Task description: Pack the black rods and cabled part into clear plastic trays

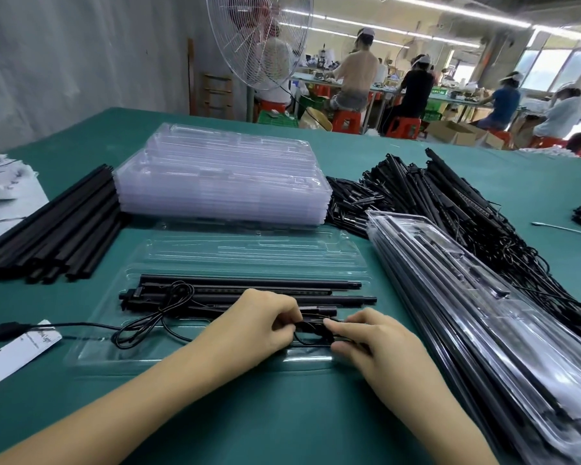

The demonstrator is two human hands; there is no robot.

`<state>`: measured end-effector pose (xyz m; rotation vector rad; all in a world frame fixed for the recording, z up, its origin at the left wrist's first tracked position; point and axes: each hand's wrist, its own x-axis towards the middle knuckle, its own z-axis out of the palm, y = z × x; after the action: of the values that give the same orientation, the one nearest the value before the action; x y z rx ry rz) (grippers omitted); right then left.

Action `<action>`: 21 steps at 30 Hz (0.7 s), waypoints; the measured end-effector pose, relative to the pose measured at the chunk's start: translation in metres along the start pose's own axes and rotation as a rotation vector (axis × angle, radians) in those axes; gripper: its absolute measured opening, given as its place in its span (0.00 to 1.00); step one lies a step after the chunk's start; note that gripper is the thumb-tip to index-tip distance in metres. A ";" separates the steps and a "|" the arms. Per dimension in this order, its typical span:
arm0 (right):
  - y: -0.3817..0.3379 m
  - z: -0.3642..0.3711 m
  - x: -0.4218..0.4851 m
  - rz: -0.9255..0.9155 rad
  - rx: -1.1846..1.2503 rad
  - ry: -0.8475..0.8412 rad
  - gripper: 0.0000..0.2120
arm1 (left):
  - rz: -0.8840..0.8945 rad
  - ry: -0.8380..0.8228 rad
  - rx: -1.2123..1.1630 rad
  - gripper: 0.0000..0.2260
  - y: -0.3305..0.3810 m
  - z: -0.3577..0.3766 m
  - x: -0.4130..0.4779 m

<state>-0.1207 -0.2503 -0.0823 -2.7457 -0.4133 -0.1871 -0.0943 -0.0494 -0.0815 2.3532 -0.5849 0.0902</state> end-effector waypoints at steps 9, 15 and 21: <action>0.006 0.001 0.009 0.019 0.198 0.070 0.10 | -0.084 -0.085 -0.510 0.12 0.010 0.000 0.011; 0.011 -0.001 0.006 0.057 0.348 0.021 0.06 | -0.061 -0.074 -0.574 0.11 0.013 0.004 0.019; 0.012 -0.005 0.003 0.112 0.487 0.085 0.14 | 0.042 0.120 -0.415 0.06 0.019 0.012 0.033</action>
<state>-0.1148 -0.2624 -0.0813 -2.2652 -0.2410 -0.1499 -0.0744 -0.0823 -0.0710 1.9202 -0.5366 0.1156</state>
